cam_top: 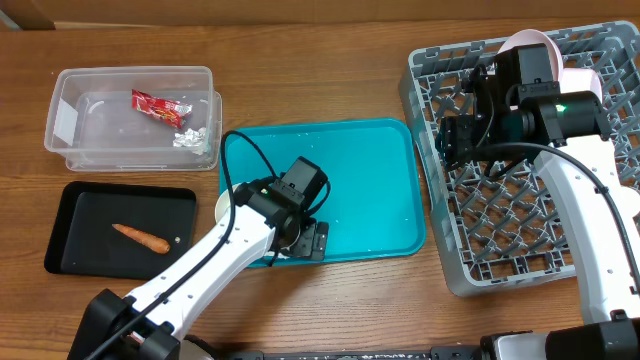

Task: Sort waste into correct bins and load items into the dishwasher
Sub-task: 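Reach the left gripper to the white tissue and grasp it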

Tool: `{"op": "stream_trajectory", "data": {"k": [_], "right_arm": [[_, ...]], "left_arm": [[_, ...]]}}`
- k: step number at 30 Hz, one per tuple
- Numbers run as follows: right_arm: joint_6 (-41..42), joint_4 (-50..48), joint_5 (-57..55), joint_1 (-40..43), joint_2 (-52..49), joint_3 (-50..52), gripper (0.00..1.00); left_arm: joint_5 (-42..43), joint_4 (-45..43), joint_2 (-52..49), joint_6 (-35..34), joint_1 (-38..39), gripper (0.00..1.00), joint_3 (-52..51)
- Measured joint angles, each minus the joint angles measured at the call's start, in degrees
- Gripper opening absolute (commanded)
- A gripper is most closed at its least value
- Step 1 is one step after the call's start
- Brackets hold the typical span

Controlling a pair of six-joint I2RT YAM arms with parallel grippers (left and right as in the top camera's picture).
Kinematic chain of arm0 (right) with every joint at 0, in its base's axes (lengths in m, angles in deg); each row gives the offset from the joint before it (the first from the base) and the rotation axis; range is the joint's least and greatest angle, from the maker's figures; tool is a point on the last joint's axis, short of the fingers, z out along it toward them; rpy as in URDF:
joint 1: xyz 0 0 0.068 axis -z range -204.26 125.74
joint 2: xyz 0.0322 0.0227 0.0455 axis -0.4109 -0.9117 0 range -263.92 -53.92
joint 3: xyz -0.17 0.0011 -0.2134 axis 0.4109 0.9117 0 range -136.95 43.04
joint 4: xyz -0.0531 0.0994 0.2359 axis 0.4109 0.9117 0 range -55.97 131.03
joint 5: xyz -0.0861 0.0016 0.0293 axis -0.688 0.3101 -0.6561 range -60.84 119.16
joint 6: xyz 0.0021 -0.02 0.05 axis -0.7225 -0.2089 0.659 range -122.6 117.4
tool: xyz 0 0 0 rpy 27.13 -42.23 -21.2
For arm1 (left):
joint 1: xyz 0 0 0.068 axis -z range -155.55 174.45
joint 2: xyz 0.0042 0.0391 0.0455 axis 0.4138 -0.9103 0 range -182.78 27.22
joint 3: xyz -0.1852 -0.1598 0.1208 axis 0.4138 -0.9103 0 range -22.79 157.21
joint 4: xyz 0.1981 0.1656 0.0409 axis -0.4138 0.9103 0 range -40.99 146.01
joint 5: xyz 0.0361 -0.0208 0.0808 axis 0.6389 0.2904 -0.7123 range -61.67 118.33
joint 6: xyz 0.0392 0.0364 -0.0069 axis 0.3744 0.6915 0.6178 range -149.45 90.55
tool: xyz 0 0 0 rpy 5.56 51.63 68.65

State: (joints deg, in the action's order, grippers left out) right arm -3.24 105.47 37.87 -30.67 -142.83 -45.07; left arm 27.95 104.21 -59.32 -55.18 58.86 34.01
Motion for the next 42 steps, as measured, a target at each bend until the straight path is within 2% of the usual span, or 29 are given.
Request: {"op": "stream_trajectory", "data": {"k": [5, 17, 28, 33, 35, 40, 42], "right_arm": [[0.0, 0.0, 0.0, 0.0, 0.0, 0.0, 0.71], [0.0, 0.1, 0.0, 0.0, 0.0, 0.0, 0.71], [0.0, 0.1, 0.0, 0.0, 0.0, 0.0, 0.71], [0.0, 0.1, 0.0, 0.0, 0.0, 0.0, 0.72], [0.0, 0.1, 0.0, 0.0, 0.0, 0.0, 0.71], [0.0, 0.1, 0.0, 0.0, 0.0, 0.0, 0.71], [0.0, 0.1, 0.0, 0.0, 0.0, 0.0, 0.71]], "left_arm": [[0.2, -1.7, 0.0, -1.6, 0.0, 1.00, -3.0], [-0.7, -8.0, 0.0, -10.4, 0.0, 1.00, -8.1], [-6.1, -12.8, -0.2, -12.1, 0.0, 1.00, -9.4], [-7.2, -14.4, -3.4, -12.1, 0.0, 1.00, -9.4], [-7.3, -15.4, -5.4, -12.1, 0.0, 0.96, -9.4], [-7.1, -16.7, -6.3, -12.7, 0.0, 0.80, -9.2], [-7.1, -16.7, -6.3, -12.9, 0.0, 0.63, -9.2]]}}
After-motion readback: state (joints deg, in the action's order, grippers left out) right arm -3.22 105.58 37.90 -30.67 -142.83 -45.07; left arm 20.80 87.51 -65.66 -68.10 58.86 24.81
